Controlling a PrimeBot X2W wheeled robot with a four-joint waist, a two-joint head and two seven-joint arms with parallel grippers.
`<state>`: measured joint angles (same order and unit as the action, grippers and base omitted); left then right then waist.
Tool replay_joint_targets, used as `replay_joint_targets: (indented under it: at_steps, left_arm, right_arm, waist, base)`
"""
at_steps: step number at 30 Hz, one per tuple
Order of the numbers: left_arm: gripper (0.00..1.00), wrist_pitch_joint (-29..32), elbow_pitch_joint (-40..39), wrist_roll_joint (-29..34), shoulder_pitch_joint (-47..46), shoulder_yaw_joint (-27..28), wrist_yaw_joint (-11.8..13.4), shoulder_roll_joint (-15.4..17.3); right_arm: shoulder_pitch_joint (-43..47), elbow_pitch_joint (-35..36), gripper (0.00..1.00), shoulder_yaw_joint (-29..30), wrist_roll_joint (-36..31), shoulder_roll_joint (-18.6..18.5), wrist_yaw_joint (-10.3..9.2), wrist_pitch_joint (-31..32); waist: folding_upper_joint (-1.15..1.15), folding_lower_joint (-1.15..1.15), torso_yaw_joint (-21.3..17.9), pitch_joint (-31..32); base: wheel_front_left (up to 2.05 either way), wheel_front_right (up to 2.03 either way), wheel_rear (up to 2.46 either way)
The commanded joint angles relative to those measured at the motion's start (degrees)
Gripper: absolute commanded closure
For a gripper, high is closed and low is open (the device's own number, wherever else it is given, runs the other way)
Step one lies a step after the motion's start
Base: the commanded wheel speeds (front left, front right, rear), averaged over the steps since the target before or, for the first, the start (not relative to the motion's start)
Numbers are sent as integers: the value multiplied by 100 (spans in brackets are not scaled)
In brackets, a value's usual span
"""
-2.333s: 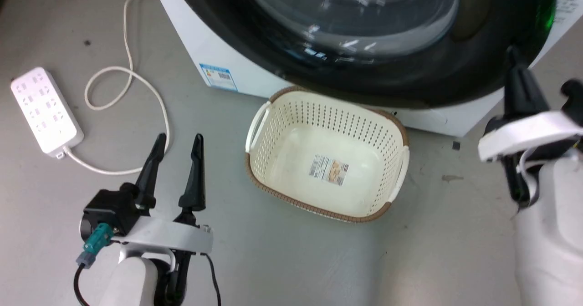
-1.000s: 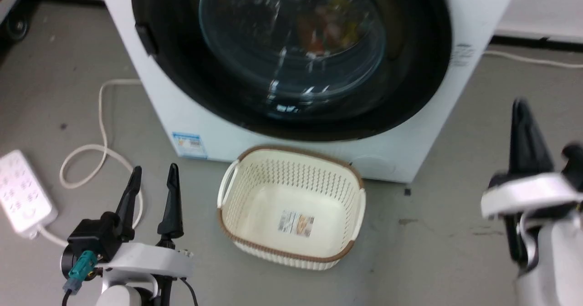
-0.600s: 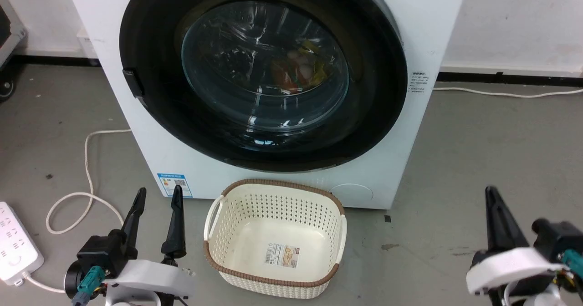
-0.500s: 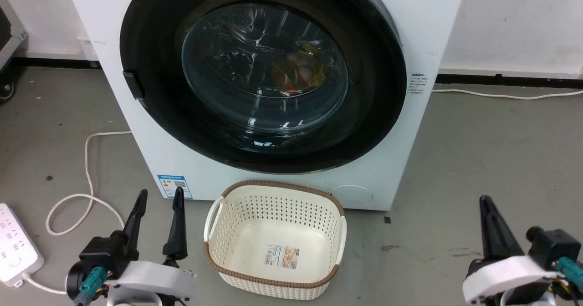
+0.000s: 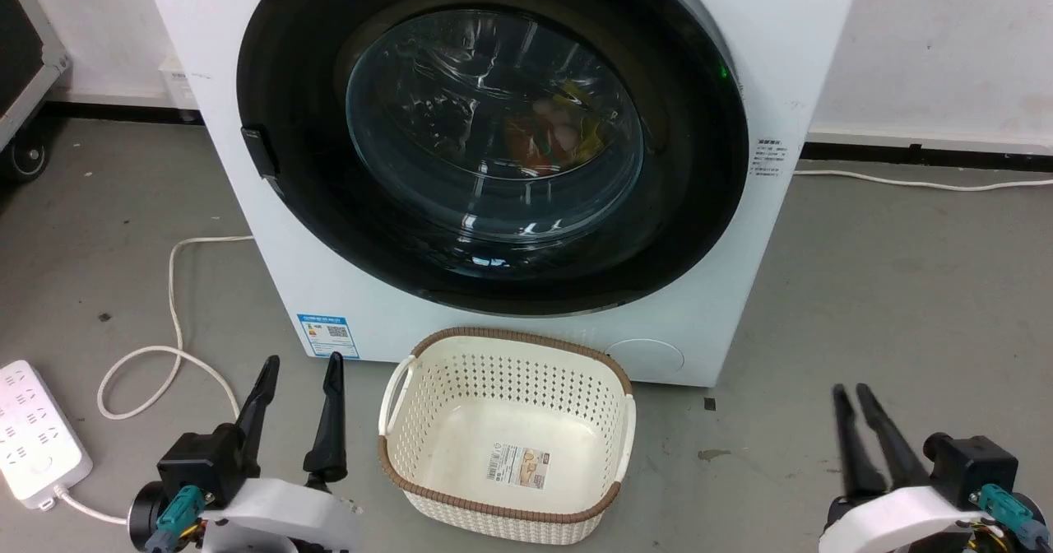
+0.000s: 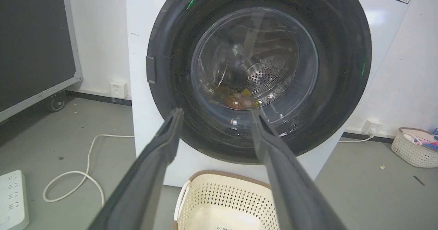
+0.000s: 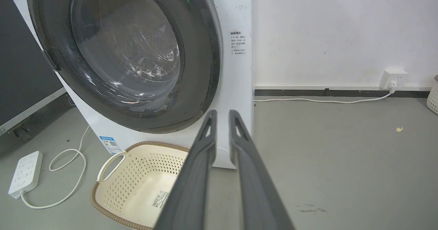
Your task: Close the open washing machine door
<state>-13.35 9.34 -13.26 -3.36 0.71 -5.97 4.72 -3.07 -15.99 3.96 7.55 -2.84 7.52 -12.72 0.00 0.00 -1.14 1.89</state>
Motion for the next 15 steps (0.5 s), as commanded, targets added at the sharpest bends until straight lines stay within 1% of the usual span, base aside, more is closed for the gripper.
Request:
replay_joint_targets:
  at_steps: [1, 15]
  left_arm:
    - [0, 23, 2, -2, 52, -8, 30, 46]
    - [0, 254, -29, -105, -13, -72, 111, 74]
  right_arm:
    - [82, -10, 0, -30, 14, -4, -3, 0]
    - [17, -29, 0, -103, 107, -4, -3, -17]
  waist:
    - [0, 0, 5, -5]
    - [0, 0, 0, -44]
  base:
    - [0, 0, 0]
    - [0, 0, 0]
